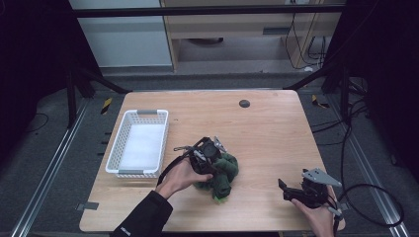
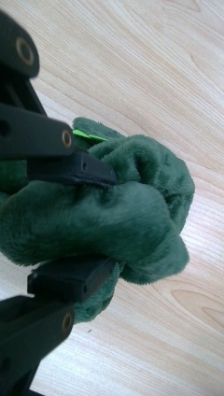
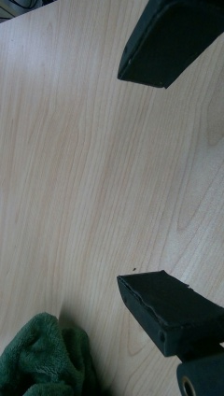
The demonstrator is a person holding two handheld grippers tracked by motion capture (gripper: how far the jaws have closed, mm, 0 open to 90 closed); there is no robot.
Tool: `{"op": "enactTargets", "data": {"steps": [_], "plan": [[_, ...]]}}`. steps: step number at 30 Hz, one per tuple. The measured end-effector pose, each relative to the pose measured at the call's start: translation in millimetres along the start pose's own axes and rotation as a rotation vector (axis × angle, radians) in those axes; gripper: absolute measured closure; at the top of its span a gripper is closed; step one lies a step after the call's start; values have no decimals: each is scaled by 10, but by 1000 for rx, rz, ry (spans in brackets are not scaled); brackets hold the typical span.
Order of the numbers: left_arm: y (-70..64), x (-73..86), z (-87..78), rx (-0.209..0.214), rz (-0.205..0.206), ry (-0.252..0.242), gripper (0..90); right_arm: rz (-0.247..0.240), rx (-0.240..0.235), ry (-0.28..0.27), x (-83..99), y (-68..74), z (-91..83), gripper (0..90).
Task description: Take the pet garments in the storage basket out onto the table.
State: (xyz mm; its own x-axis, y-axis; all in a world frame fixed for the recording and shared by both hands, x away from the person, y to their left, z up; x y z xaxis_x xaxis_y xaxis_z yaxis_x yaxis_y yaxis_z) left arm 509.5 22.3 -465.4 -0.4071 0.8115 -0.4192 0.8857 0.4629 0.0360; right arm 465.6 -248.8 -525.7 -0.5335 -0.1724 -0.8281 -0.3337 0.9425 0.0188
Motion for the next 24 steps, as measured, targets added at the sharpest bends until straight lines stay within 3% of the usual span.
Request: {"op": "enactTargets", "data": {"steps": [11,24], "plan": [[35,26,-27,-25,-5,-23,407,-2,1,1,4,-3,5,37],[40,79,-250,-35,-22,-139,244,-1,2,3,6,-4,6,37]]}}
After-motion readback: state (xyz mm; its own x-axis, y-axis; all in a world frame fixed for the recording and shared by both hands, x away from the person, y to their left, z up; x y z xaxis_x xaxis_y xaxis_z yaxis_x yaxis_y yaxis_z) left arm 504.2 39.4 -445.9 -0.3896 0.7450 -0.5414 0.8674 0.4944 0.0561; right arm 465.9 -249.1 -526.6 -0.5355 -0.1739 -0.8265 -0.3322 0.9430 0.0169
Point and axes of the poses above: each handheld gripper's, and its own axes: z roughly forward along the jaws, x roughly out of its underside, y roughly to its left, the point moved 8 cm from there along z, roughly forward along the jaws, and after that the axes turned 3 degrees about y, right-handed, at the moved point
